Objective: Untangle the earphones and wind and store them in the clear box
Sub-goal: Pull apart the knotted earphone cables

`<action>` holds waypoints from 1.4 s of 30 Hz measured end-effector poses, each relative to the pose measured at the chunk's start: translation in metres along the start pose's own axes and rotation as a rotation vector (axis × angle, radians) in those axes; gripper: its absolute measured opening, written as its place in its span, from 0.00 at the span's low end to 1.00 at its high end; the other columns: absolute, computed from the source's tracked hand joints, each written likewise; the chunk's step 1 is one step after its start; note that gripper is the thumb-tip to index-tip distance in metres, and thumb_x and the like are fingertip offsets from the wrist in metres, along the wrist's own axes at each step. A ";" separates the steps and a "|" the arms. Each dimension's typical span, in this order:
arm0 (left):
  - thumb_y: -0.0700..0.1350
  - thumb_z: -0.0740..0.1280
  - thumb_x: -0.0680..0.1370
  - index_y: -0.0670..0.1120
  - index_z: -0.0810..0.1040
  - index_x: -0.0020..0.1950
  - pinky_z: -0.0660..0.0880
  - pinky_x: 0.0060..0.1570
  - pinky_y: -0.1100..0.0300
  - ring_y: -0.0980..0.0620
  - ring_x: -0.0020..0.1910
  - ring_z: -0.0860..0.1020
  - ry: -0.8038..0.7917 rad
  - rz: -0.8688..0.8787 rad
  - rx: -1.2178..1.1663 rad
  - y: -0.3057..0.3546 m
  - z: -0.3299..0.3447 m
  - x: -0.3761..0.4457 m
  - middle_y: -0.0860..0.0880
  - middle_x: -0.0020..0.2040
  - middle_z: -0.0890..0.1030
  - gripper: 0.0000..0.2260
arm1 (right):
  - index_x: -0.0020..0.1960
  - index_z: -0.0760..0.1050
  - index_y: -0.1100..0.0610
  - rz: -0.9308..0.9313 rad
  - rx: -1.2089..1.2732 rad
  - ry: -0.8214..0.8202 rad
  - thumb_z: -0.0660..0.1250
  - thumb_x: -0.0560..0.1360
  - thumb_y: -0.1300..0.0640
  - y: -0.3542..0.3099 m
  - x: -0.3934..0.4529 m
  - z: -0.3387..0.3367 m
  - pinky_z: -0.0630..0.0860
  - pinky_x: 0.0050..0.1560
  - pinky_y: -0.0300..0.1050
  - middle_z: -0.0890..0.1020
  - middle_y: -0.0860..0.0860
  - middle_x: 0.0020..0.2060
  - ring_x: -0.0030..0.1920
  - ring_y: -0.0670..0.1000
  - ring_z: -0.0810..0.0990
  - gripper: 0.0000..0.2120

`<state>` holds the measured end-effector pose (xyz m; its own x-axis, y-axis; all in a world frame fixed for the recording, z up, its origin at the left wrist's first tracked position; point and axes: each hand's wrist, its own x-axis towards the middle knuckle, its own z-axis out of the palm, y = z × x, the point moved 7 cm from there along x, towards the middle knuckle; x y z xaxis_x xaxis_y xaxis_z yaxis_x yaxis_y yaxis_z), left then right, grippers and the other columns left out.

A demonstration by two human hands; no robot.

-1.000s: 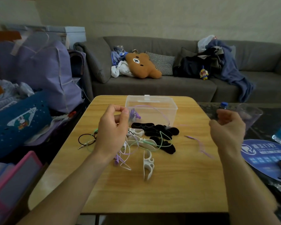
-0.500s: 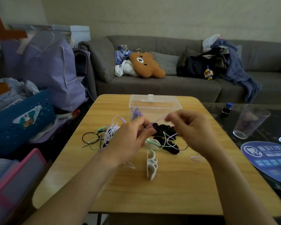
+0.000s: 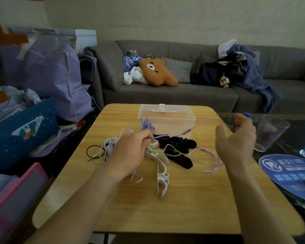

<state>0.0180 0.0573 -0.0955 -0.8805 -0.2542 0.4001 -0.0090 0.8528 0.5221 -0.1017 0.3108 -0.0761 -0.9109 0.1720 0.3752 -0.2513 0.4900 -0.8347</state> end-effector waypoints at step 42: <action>0.45 0.71 0.78 0.51 0.71 0.58 0.70 0.32 0.71 0.60 0.40 0.80 0.203 -0.354 -0.306 -0.044 -0.031 -0.003 0.51 0.48 0.82 0.13 | 0.54 0.69 0.59 0.144 1.023 -0.268 0.52 0.86 0.56 -0.050 -0.044 0.037 0.84 0.40 0.53 0.84 0.56 0.40 0.41 0.62 0.86 0.09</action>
<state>0.0357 0.0059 -0.0965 -0.7387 -0.6126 0.2812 -0.1239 0.5335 0.8367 -0.0614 0.2474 -0.0652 -0.9650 -0.0832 0.2486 -0.1773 -0.4916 -0.8526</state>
